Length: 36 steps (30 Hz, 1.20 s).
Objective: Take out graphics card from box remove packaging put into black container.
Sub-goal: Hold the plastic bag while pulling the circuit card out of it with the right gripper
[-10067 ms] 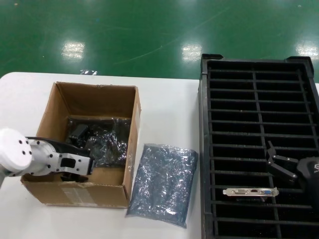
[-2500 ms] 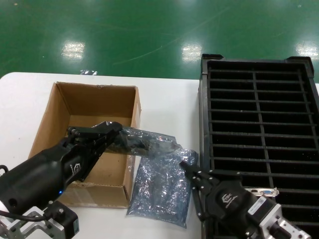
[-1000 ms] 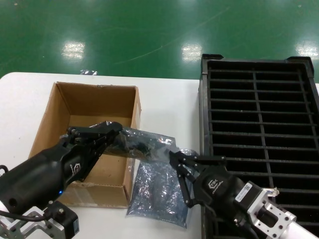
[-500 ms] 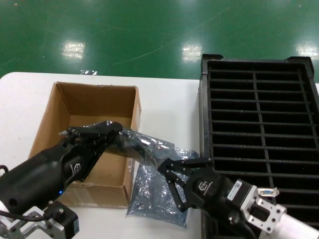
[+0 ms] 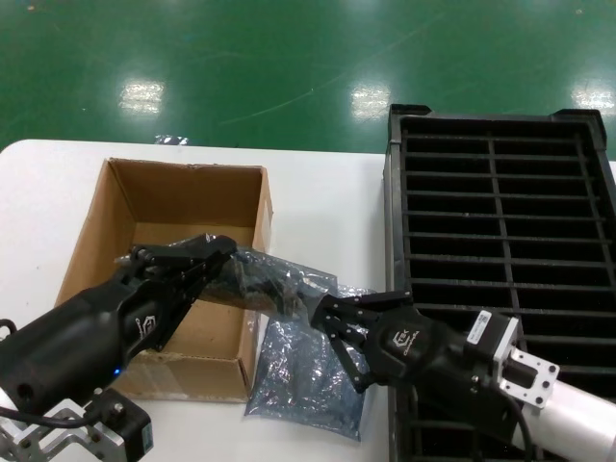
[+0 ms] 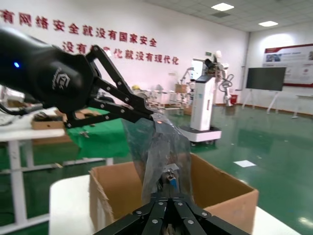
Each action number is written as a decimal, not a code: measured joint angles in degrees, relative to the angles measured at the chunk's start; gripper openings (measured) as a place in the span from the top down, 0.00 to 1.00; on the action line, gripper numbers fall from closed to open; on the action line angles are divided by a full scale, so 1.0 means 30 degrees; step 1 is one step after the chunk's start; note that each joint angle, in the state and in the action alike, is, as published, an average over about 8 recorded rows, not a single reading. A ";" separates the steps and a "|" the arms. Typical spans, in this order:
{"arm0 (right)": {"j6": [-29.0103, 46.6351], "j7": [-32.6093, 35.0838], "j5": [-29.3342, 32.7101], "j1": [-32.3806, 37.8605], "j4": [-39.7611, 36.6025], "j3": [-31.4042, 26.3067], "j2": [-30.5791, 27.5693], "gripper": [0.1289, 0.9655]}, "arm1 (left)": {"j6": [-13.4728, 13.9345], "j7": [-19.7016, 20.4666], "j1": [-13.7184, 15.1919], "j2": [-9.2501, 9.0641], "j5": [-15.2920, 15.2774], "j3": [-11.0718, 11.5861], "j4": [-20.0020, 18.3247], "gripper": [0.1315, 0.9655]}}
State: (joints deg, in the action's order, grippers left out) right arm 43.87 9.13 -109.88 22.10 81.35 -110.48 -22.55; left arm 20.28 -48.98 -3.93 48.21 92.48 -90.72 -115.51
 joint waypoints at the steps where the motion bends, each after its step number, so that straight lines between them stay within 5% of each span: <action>1: 0.0325 -0.0002 -0.0143 0.0131 -0.0205 0.0037 -0.0004 1.00 | 0.0000 0.0000 0.0000 0.0000 0.0000 0.0000 0.0000 0.99; 11: 0.3323 0.0318 -0.1170 0.1682 -0.2966 0.0378 0.0087 1.00 | 0.0000 0.0000 0.0000 0.0000 0.0000 0.0000 0.0000 0.99; 24: 0.3926 0.0733 -0.1238 0.2876 -0.5333 0.0868 0.1050 0.98 | 0.0000 0.0000 0.0000 0.0000 0.0000 0.0000 0.0000 0.99; 36: 0.3979 0.0968 -0.0859 0.3426 -0.6222 0.0881 0.1696 0.84 | 0.0000 0.0000 0.0000 0.0000 0.0000 0.0000 0.0000 0.99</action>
State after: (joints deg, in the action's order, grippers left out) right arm 55.81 12.03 -112.45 32.38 62.68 -107.83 -17.46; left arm 20.28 -48.98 -3.93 48.21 92.48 -90.72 -115.51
